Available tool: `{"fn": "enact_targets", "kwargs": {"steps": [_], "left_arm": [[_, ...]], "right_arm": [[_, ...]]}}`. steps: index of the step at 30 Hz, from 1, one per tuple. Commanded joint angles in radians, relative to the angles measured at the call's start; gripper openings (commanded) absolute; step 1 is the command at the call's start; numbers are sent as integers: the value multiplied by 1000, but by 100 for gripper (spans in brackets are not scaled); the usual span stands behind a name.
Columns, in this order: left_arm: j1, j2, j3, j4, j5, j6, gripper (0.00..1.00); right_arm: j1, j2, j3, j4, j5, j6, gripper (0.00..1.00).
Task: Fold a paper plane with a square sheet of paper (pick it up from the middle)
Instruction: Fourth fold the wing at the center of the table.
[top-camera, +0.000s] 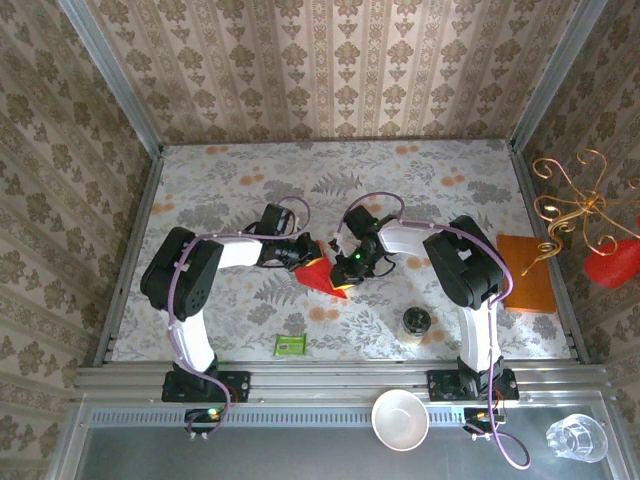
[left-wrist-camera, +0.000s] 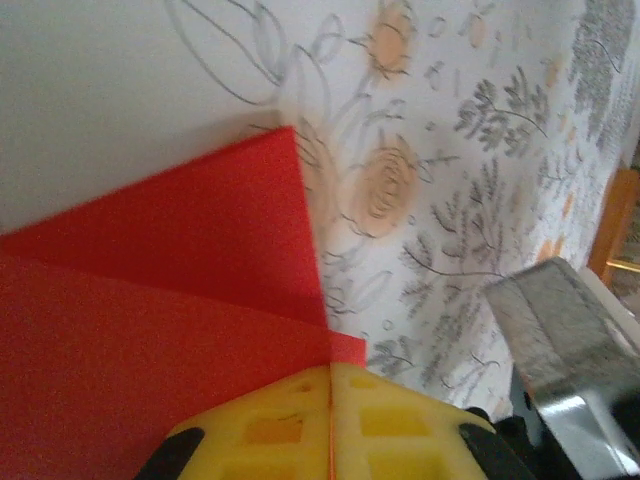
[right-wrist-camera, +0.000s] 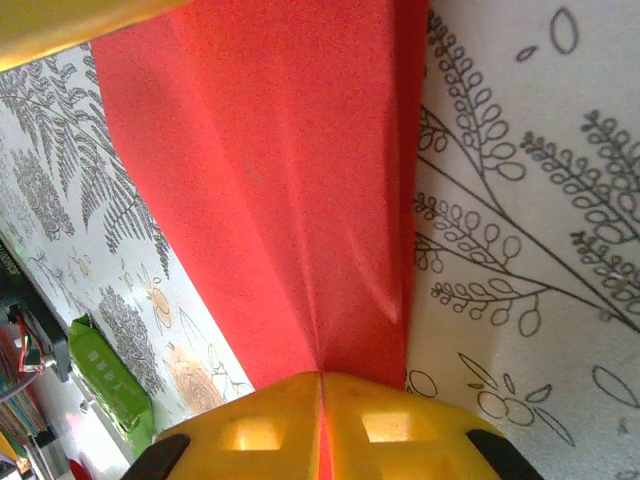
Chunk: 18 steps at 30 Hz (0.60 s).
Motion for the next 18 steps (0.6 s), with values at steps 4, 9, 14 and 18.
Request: {"fn": "enact_targets", "kwargs": {"steps": [4,9,14,18], "left_arm": [[7,43,25,-62,-39,-7,9],[11,64,31,-101,-51,-1,9],[12,79,45,-138,-59,7,9],[15,82,46,-144,-58,7,9]], "right_arm": [[-18,16,-25,2,16,23,15],[-18,-71,-27,100,-64,95,16],[-15,-73,-14,176,-60,161,17],[-5,-10,43,139,-22,158,15]]}}
